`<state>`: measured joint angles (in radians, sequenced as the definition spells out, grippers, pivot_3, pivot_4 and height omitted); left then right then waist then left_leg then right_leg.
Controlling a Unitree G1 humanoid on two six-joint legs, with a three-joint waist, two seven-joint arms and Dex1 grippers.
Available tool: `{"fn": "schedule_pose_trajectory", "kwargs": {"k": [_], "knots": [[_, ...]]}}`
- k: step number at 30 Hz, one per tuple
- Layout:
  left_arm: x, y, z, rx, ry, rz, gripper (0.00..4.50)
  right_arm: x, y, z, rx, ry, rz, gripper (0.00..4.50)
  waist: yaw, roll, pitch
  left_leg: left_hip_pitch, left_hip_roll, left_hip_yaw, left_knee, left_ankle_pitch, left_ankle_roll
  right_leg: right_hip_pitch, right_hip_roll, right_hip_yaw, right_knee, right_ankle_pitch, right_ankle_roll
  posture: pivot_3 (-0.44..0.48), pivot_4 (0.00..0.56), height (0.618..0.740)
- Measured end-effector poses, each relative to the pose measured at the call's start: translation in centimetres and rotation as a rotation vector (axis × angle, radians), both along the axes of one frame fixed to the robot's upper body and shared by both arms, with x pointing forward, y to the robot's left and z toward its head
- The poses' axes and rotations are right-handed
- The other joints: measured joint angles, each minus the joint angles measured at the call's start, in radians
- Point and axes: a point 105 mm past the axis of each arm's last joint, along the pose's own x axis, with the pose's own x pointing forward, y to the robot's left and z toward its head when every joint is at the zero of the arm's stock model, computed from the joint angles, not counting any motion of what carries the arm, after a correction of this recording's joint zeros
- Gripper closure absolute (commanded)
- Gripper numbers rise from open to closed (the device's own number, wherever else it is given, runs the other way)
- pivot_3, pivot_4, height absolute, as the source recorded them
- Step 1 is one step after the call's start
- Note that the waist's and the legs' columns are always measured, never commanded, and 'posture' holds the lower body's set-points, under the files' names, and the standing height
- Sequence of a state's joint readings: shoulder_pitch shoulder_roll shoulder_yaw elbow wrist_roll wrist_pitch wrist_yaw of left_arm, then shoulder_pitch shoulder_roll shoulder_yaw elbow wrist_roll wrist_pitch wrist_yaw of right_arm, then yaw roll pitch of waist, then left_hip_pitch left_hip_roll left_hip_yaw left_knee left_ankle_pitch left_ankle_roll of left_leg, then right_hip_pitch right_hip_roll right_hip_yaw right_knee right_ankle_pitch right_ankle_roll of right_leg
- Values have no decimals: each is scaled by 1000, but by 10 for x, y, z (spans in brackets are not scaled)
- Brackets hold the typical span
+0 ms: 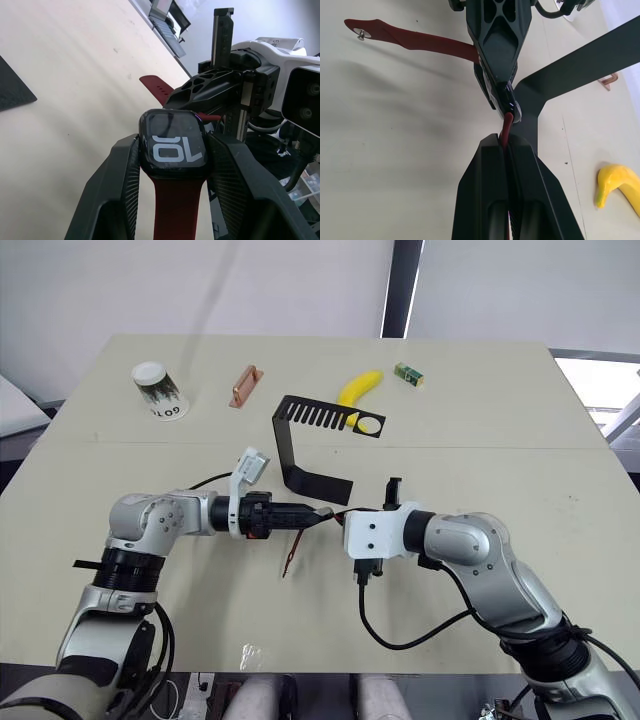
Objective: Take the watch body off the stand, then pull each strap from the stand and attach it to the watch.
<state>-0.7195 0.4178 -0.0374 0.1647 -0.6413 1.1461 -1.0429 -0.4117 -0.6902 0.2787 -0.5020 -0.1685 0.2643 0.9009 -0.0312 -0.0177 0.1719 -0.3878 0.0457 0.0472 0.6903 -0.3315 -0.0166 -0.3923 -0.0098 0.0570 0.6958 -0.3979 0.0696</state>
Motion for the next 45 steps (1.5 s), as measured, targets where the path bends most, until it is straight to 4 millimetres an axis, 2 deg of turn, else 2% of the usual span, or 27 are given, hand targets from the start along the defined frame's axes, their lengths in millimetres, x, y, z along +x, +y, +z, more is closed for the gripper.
{"fn": "schedule_pose_trajectory", "kwargs": {"k": [45], "knots": [[-4,-6,4,-7,-16,-19,2907,4,-2,-1,-3,13,-21,4500,0,0,0,0,0,0,0,0,0,0,0,0,0,0,0,0,150,740]]}}
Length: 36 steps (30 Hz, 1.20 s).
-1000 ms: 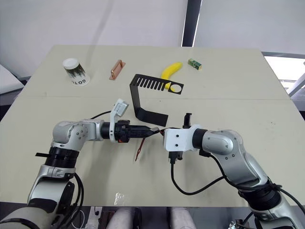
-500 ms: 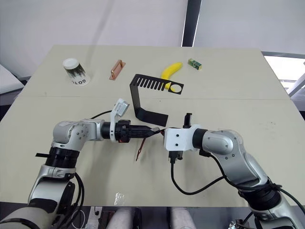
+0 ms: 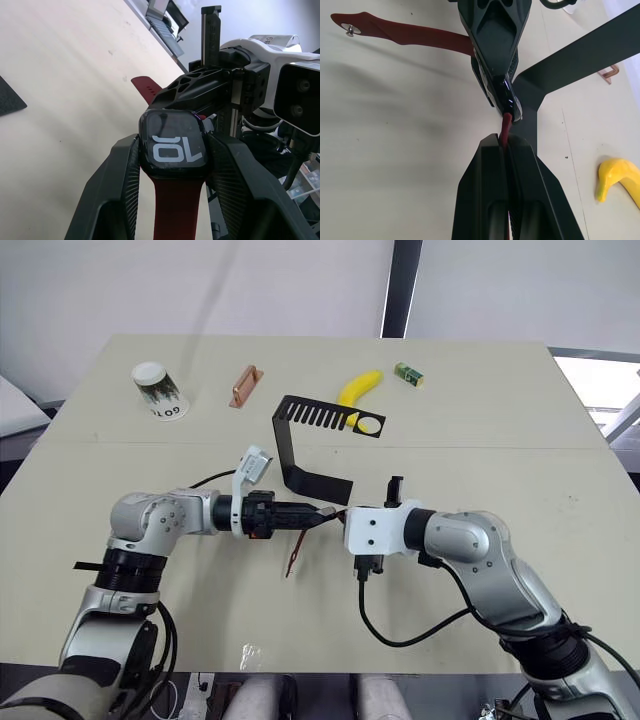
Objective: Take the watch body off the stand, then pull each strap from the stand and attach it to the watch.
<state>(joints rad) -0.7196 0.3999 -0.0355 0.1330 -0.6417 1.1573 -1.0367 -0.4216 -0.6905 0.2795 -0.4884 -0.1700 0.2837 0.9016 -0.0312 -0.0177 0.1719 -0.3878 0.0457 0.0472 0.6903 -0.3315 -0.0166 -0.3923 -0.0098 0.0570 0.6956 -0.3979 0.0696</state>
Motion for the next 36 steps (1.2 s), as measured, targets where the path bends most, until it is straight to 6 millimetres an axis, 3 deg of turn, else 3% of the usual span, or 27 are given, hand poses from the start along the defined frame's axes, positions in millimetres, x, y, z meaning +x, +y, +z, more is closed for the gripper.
{"fn": "schedule_pose_trajectory", "kwargs": {"k": [36], "knots": [[-1,-2,1,-10,11,-3,2907,1,-1,-1,-2,3,-5,4500,0,0,0,0,0,0,0,0,0,0,0,0,0,0,0,0,150,740]]}}
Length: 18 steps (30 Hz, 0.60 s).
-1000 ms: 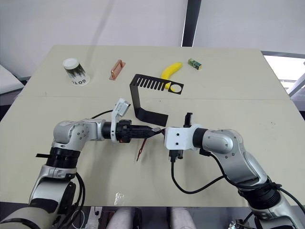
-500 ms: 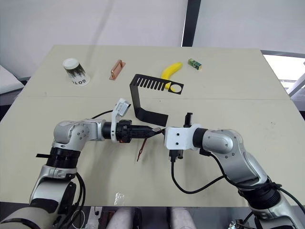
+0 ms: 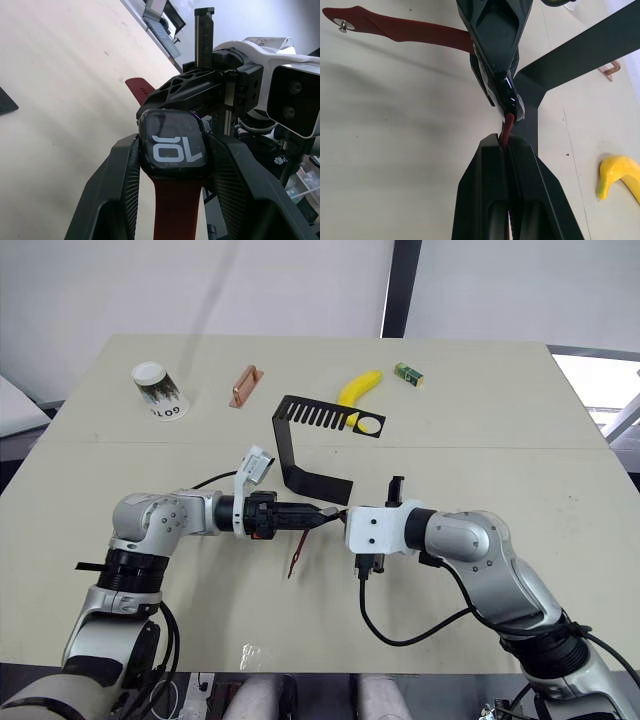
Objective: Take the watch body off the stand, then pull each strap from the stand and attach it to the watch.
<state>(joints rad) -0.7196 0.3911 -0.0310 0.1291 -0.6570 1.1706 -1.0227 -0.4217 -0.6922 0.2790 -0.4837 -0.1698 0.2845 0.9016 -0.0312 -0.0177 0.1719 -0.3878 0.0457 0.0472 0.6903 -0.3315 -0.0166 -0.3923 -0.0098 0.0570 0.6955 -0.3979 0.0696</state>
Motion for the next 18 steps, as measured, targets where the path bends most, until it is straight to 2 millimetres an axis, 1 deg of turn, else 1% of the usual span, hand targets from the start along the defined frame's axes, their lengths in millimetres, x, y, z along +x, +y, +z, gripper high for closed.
{"fn": "schedule_pose_trajectory", "kwargs": {"k": [18], "knots": [[0,0,1,1,-1,0,2907,0,0,0,0,1,-2,4500,0,0,0,0,0,0,0,0,0,0,0,0,0,0,0,0,150,740]]}}
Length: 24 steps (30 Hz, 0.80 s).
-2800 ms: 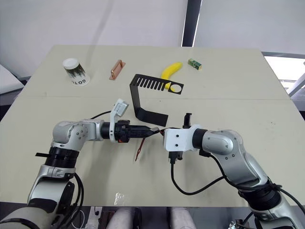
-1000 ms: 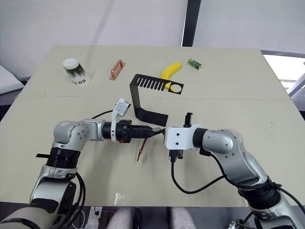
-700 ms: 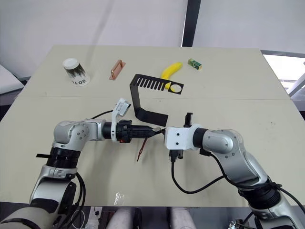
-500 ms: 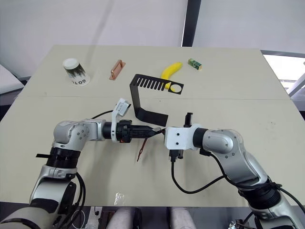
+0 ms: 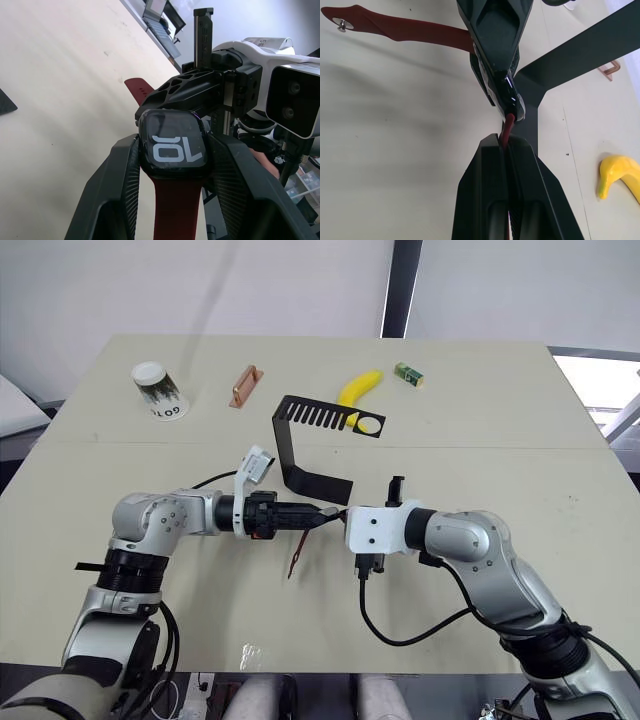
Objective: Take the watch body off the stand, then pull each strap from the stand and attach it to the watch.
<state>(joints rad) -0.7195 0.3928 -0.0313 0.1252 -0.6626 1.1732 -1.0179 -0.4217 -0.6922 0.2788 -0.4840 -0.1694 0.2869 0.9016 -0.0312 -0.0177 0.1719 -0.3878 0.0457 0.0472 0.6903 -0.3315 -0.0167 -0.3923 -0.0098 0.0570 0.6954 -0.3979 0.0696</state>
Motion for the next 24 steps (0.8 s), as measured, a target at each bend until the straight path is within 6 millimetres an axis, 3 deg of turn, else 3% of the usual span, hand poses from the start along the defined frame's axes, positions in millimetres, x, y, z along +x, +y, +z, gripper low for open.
{"fn": "schedule_pose_trajectory", "kwargs": {"k": [24], "knots": [[0,-1,1,-3,-6,-4,2907,0,0,0,1,3,-4,4500,0,0,0,0,0,0,0,0,0,0,0,0,0,0,0,0,150,740]]}}
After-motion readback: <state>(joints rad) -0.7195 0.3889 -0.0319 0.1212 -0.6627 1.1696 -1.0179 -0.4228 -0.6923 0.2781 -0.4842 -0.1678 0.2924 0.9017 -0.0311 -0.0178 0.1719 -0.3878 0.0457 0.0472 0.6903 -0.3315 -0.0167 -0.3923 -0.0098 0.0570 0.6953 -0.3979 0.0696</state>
